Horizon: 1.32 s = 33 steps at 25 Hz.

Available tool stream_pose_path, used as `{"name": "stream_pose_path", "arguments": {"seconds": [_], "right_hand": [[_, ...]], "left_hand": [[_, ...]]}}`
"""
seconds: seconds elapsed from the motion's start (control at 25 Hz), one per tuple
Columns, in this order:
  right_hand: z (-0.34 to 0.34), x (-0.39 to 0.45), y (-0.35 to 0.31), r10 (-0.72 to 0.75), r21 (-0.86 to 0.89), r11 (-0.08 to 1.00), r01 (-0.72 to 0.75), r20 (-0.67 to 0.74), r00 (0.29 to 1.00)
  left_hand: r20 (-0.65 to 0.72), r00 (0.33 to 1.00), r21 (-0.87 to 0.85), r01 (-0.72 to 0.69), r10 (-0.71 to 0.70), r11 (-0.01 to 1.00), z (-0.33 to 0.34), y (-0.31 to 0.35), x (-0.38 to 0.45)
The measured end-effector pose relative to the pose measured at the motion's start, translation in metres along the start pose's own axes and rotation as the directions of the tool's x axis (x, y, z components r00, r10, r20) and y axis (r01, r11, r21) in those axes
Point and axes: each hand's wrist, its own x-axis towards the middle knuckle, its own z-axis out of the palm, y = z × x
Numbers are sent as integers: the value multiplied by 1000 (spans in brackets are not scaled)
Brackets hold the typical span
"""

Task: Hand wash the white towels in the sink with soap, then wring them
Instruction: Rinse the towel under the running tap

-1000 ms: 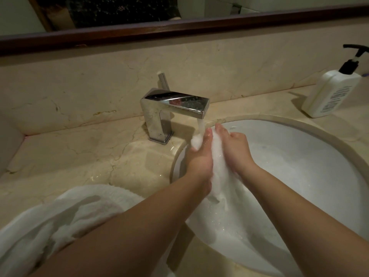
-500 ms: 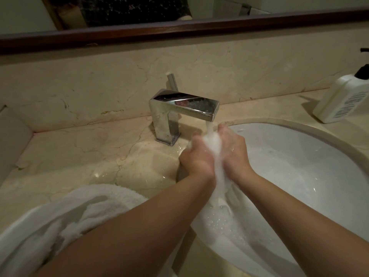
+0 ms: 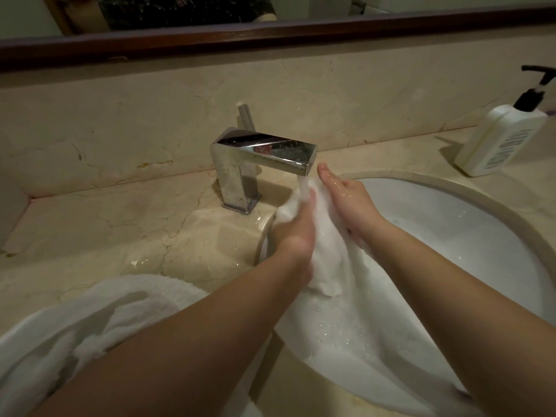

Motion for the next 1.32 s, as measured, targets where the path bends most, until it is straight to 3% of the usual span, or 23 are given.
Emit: {"name": "stream_pose_path", "arguments": {"seconds": [0.08, 0.28, 0.44, 0.64, 0.8, 0.92, 1.04, 1.2, 1.32], "right_hand": [[-10, -6, 4, 9, 1, 1000, -9, 64, 998], [-36, -33, 28, 6, -212, 977, 30, 167, 986], [-31, -36, 15, 41, -48, 998, -39, 50, 998], [-28, -36, 13, 188, 165, 968, -186, 4, 982], [-36, -31, 19, 190, 427, 891, -158, -33, 981], [-34, -31, 20, 179, 476, 872, -113, -95, 979], [-28, -32, 19, 140, 455, 884, -108, -37, 989], [-25, -29, 14, -16, 311, 950, -22, 120, 993], [-28, -27, 13, -44, 185, 983, 18, 140, 989]], "left_hand": [[-1, 1000, -48, 3, -3, 999, -3, 2, 10], [-5, 1000, -97, 2, -3, 995, -1, 4, 10], [91, 996, -105, 24, -14, 994, 12, -19, 53], [194, 978, 14, 74, -75, 997, 3, -14, 32], [366, 911, 251, 99, -189, 963, -7, -3, 11], [336, 940, 273, -48, -49, 961, -9, -1, 14], [209, 956, 313, -265, 206, 912, -9, -2, 11], [395, 868, 194, -399, 301, 896, -7, -3, 5], [381, 846, 220, -475, 373, 852, -8, -6, 13]]}}
